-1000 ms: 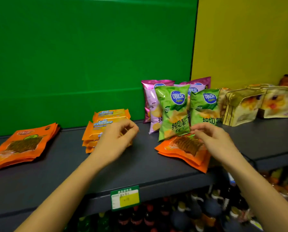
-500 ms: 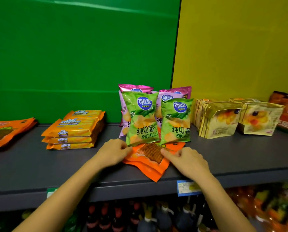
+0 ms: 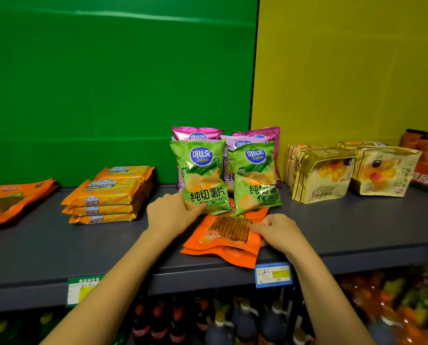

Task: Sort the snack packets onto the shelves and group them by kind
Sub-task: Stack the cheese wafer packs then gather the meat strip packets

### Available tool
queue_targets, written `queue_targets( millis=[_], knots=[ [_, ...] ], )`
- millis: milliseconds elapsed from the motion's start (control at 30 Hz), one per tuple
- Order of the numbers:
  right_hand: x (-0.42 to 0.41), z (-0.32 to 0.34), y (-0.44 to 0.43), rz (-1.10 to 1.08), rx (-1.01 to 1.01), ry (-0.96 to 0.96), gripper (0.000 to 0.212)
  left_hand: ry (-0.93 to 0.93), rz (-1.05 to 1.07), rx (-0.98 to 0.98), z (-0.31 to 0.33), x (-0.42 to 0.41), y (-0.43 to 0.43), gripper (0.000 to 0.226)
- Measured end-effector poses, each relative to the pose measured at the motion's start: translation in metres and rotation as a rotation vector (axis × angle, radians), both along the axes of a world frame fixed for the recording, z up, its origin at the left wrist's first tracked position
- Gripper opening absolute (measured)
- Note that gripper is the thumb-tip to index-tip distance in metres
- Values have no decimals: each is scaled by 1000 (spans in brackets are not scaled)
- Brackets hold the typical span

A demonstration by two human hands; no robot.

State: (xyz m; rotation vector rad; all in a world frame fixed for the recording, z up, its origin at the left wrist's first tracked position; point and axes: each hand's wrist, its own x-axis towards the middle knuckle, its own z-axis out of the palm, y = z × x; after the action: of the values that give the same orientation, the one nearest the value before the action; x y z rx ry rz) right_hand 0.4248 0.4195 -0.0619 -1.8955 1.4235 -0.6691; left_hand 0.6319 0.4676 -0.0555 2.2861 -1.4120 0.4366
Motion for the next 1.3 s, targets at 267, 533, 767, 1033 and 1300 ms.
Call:
queue_targets(
  millis=[267,533,767,1033,1300],
  knots=[
    [-26,10,0,114,337,-392,25,24,-54,-25,6,1,-3,65],
    [-47,17,-9,107,538,-636,13,10,-359,-396,11,-14,-5,45],
    [-50,7,-13,112,543,-621,3,-829,-958,-165,12,-39,-55,43],
    [-61,10,-6,155,484,-383,21,-1131,-900,34,-2,-27,-83,47],
    [-99,15,7,146,381,-447,14,-1064,-921,11,-7,-25,-87,50]
  ],
)
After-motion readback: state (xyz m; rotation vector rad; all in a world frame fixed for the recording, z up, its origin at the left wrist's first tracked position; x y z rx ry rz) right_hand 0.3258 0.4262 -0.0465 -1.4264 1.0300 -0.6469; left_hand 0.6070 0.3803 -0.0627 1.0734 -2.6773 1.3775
